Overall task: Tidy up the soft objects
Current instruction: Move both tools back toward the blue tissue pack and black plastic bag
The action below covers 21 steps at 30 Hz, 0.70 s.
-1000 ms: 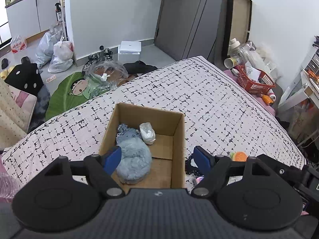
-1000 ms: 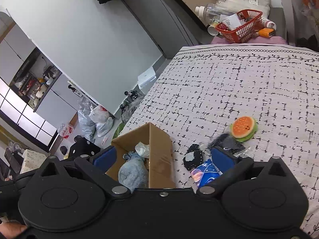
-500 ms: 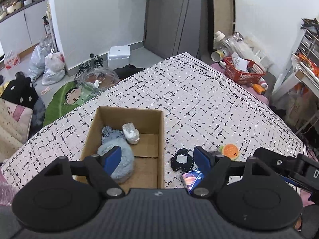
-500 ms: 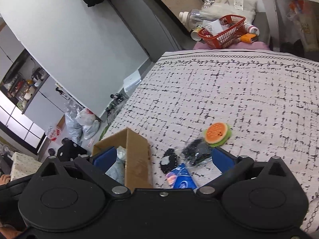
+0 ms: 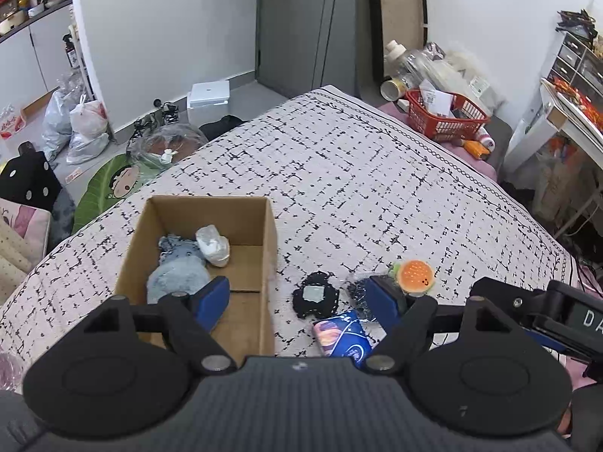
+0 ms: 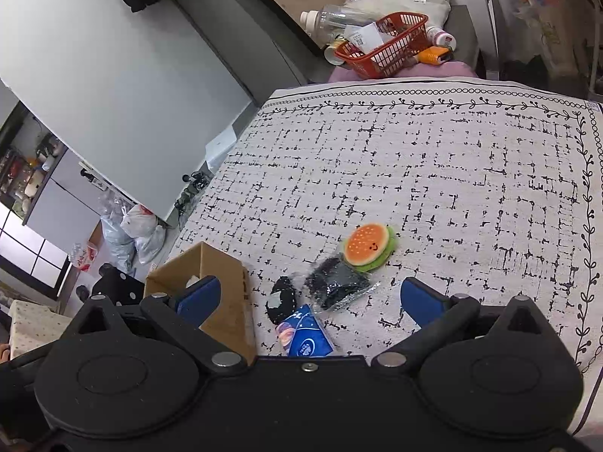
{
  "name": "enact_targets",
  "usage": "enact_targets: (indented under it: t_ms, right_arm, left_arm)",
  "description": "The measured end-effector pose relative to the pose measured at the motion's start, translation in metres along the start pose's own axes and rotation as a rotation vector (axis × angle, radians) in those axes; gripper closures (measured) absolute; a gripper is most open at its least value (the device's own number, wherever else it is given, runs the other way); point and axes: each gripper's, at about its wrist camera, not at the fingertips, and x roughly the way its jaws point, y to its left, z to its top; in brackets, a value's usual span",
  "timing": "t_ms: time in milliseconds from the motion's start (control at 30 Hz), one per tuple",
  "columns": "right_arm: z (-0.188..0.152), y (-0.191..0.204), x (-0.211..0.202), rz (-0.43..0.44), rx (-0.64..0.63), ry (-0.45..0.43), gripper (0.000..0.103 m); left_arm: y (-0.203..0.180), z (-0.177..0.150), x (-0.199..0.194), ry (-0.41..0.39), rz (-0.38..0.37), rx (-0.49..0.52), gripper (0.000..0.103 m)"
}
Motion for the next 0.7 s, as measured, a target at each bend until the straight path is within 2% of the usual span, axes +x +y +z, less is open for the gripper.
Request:
enact_targets:
  t_ms: [233, 433, 600, 700]
  right_arm:
    - [0.003, -0.007, 0.007, -0.044, -0.008, 0.016, 0.000]
    - [0.004, -0.017, 0.019, -0.097, 0.014, 0.036, 0.000]
    - [0.008, -0.029, 0.025, -0.069, 0.078, 0.049, 0.000]
    - [0.009, -0.032, 0.029, -0.059, 0.104, 0.051, 0.000]
  left_arm:
    - [-0.016, -0.001, 0.013, 0.016, -0.021, 0.020, 0.025]
    - [-0.021, -0.006, 0.032, 0.054, -0.039, -0.014, 0.025]
    - [-0.017, -0.014, 0.052, 0.114, -0.064, -0.094, 0.025]
    - [-0.020, -0.019, 0.063, 0.135, -0.061, -0.095, 0.025]
